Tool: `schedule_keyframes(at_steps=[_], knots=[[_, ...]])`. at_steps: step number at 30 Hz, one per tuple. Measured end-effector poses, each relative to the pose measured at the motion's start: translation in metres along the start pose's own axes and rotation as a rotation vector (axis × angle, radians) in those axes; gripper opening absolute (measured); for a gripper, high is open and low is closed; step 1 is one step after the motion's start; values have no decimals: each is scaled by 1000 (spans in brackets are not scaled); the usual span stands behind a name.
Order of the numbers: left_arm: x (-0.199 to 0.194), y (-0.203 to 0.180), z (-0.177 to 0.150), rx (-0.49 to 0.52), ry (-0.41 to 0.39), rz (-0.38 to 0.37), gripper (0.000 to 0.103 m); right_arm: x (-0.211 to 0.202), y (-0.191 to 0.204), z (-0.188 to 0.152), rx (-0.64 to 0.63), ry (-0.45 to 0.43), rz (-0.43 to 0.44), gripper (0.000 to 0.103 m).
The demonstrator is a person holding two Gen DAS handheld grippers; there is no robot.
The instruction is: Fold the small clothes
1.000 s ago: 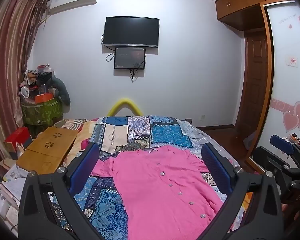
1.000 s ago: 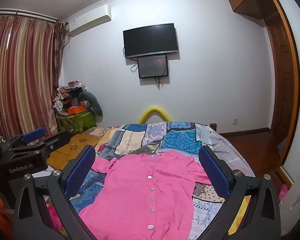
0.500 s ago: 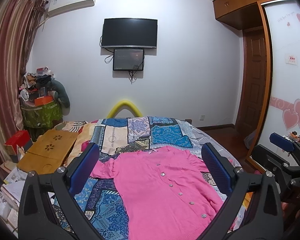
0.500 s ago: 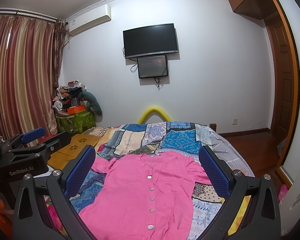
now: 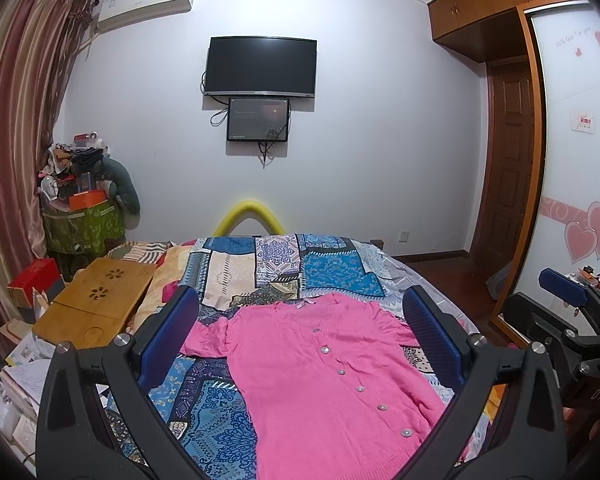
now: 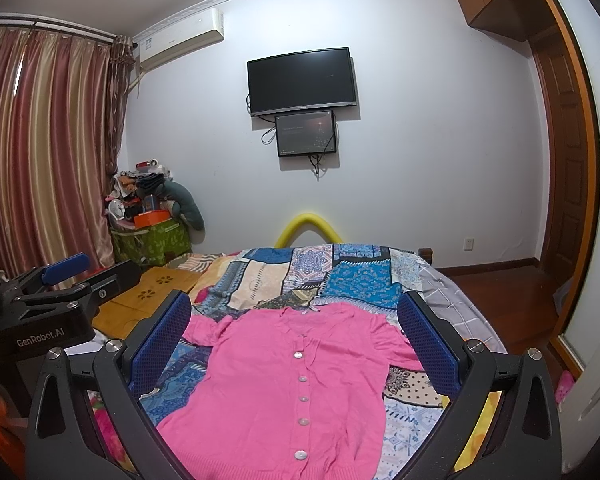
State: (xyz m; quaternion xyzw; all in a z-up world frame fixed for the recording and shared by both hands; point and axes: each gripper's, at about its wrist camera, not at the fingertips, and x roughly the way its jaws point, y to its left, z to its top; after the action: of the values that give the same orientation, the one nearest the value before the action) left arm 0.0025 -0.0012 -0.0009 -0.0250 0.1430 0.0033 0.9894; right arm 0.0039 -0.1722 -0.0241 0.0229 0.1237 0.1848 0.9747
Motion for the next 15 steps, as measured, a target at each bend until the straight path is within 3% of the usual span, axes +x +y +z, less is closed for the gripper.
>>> schedule_keyframes(at_steps=[15], knots=[[-1,2,-1,-6,-3,-1,103,0,-2,0,-3,1,-3,103]])
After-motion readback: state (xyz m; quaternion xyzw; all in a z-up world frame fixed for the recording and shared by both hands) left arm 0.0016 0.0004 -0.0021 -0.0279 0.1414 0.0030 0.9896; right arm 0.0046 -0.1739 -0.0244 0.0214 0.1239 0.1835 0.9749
